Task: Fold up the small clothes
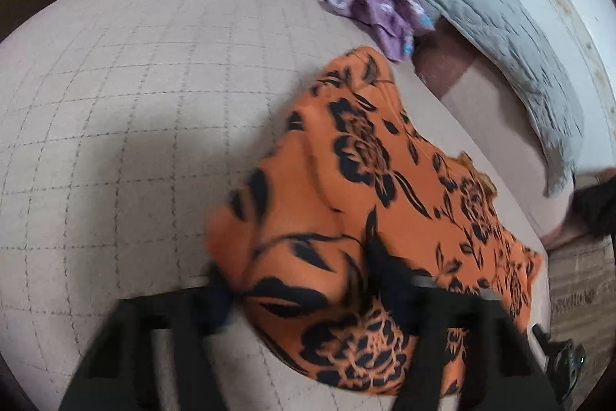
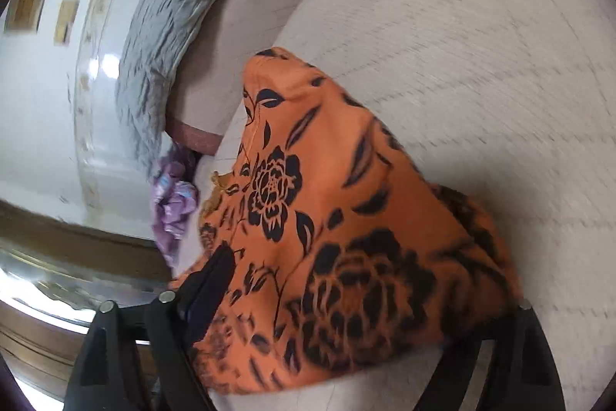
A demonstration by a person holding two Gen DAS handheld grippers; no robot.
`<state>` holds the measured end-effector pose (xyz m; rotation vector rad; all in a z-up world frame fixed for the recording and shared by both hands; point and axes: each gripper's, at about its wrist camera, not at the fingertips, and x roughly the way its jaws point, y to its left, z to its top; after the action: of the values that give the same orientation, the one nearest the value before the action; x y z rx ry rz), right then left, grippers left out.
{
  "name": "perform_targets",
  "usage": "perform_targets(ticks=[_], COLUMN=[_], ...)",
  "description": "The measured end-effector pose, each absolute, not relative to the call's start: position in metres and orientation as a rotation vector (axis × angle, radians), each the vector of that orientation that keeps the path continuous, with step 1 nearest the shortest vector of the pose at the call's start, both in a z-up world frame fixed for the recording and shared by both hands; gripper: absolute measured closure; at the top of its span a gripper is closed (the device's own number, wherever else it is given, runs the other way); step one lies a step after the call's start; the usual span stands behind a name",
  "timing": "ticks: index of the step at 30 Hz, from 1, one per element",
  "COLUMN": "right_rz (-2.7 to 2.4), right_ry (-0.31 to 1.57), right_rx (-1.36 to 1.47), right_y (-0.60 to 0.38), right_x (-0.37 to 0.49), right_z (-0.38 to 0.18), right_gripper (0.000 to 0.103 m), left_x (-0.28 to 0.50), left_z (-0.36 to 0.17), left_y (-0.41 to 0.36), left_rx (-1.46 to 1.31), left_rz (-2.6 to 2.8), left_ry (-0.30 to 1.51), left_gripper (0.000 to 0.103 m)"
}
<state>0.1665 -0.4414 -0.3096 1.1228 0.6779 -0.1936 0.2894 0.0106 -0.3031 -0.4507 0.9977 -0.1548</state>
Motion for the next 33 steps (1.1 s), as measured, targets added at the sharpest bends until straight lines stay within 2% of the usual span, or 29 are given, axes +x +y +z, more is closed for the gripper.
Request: perform_targets(ticks=[1, 2, 8, 13, 15, 17, 18, 19, 21, 22, 26, 27, 28, 29, 33], right_rz=[-0.190, -0.204, -0.206, -0.196, -0.183, -0.182, -0.198, -0.211, -0.223, -0.216, -0.250, -0.304, -0.373, -0.448, -0.394], right_ry=[0.712, 0.755, 0.666, 0.595, 0.632, 0.690, 0.761, 0.817, 0.907, 0.900, 0.791, 0.763, 0.735, 0.693, 0.643], right_rx=[1.095, 1.067, 0.918, 0.881, 0.889, 0.881, 0.872, 0.882, 0.974, 1.010, 1.073, 1.057, 1.025, 0.981, 0.914], right_y=[-0.440, -0.438, -0.423, -0.415, -0.417, -0.417, -0.417, -0.416, -0.422, -0.428, -0.456, -0.459, -0.463, -0.466, -0.453], right_x=[0.174, 0.181, 0.170, 0.126, 0.106, 0.087, 0.076, 0.073, 0.068, 0.065, 0.045, 0.040, 0.034, 0.029, 0.048], right_z=[-0.312, -0.316, -0.280, -0.242, -0.239, -0.248, -0.261, -0.271, -0.292, -0.293, -0.266, -0.259, -0.251, -0.243, -0.229], right_gripper=[0.078, 0.085, 0.088, 0.088, 0.088, 0.088, 0.087, 0.082, 0.080, 0.077, 0.072, 0.070, 0.061, 0.046, 0.045], left_x=[0.290, 0.290, 0.276, 0.255, 0.233, 0.215, 0.210, 0.206, 0.201, 0.196, 0.179, 0.176, 0.175, 0.177, 0.190], left_z=[-0.304, -0.304, -0.287, -0.264, -0.261, -0.270, -0.279, -0.289, -0.290, -0.284, -0.252, -0.244, -0.241, -0.238, -0.242], left_y=[0.012, 0.010, 0.003, 0.010, 0.019, 0.023, 0.023, 0.021, 0.019, 0.020, 0.031, 0.034, 0.034, 0.033, 0.014], left_rx=[-0.460, -0.457, -0.377, -0.376, -0.352, -0.291, -0.244, -0.178, -0.076, -0.034, 0.077, 0.086, 0.093, 0.103, 0.137], left_rz=[-0.161, -0.165, -0.160, -0.212, -0.242, -0.233, -0.222, -0.207, -0.189, -0.174, -0.031, -0.005, 0.002, 0.007, -0.008], left_ry=[1.000, 1.000, 0.946, 0.943, 0.959, 1.017, 1.057, 1.091, 1.080, 1.052, 0.883, 0.835, 0.813, 0.799, 0.795], left_gripper=[0.064, 0.067, 0.074, 0.074, 0.074, 0.069, 0.068, 0.065, 0.050, 0.041, 0.028, 0.027, 0.025, 0.025, 0.025])
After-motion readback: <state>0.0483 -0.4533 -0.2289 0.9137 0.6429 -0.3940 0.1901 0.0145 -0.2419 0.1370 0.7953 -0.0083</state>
